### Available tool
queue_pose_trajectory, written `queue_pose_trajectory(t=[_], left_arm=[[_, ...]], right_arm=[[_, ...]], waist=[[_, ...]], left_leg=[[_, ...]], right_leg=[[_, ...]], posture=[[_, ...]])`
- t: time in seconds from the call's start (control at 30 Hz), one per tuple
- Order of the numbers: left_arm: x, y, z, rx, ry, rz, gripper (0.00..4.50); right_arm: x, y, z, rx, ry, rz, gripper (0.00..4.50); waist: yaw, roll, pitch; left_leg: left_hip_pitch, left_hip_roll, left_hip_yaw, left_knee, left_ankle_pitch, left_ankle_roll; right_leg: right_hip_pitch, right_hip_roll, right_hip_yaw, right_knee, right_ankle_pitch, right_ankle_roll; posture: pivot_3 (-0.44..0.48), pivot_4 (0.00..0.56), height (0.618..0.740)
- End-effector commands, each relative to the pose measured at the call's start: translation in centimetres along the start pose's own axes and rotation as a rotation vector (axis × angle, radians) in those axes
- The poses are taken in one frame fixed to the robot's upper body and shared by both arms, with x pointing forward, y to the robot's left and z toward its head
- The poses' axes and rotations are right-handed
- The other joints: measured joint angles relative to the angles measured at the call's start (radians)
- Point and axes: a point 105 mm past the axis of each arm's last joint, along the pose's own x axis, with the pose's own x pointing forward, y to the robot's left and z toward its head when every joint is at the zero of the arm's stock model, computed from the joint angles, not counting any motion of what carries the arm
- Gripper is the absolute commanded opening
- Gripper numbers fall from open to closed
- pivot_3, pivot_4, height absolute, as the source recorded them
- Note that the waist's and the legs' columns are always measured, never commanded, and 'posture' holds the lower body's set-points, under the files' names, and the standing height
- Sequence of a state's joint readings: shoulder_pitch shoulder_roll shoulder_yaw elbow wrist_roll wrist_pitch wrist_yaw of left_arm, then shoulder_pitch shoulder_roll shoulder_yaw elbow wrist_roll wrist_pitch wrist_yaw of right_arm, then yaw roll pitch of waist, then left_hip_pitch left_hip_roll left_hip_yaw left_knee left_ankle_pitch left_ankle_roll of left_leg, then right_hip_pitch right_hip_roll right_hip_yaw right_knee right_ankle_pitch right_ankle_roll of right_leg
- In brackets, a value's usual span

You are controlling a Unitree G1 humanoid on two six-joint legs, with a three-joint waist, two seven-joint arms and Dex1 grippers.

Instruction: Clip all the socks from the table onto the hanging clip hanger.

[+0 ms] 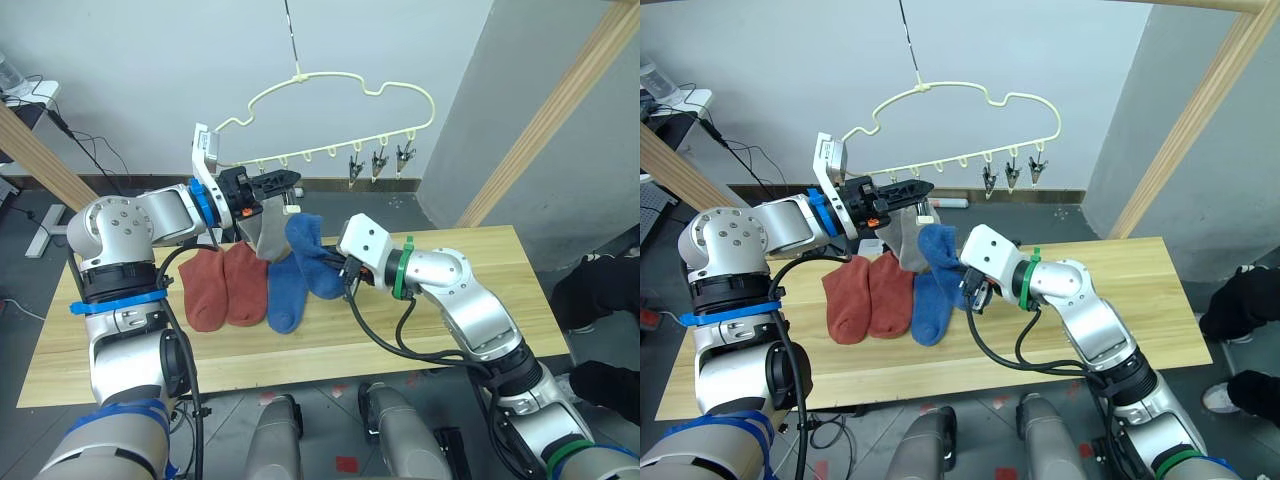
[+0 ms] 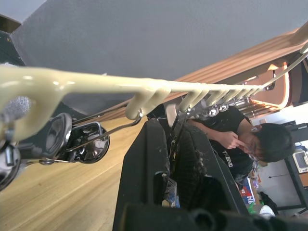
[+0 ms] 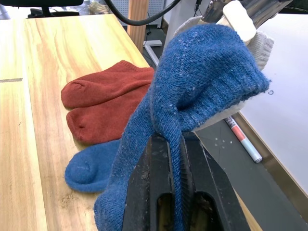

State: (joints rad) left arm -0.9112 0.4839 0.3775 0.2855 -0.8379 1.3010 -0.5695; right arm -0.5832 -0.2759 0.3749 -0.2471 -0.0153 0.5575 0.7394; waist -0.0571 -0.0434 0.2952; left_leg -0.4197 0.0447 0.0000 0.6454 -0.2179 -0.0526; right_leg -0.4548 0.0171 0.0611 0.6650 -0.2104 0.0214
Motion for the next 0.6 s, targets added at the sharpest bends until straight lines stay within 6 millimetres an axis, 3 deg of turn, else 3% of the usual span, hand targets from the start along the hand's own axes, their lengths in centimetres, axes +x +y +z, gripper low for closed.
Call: queue_pose_trajectory(t=[0.03,0.6], left_arm=[[0.04,-0.28,0.06,0.016,0.014,-0.005,0.16],[0.18,-0.23,0.19,0.020,0.007,-0.003,0.16]], right_arm=[[-0.07,0.25,1.64,-0.014,-0.060,0.006,0.02],[0.13,0.73,1.42,0.029,-0.062,0.021,0.02]], waist=[[0.000,0.000,0.000],[0.001,0.000,0.000]], left_leg=[[0.000,0.000,0.000,0.000,0.000,0.000],[0.000,0.000,0.000,0.000,0.000,0.000]], right_leg=[[0.000,0.000,0.000,0.000,0.000,0.000],[0.000,0.000,0.000,0.000,0.000,0.000]], posture=[[-0.031,0.276,0.740],[-0.026,0.278,0.740]])
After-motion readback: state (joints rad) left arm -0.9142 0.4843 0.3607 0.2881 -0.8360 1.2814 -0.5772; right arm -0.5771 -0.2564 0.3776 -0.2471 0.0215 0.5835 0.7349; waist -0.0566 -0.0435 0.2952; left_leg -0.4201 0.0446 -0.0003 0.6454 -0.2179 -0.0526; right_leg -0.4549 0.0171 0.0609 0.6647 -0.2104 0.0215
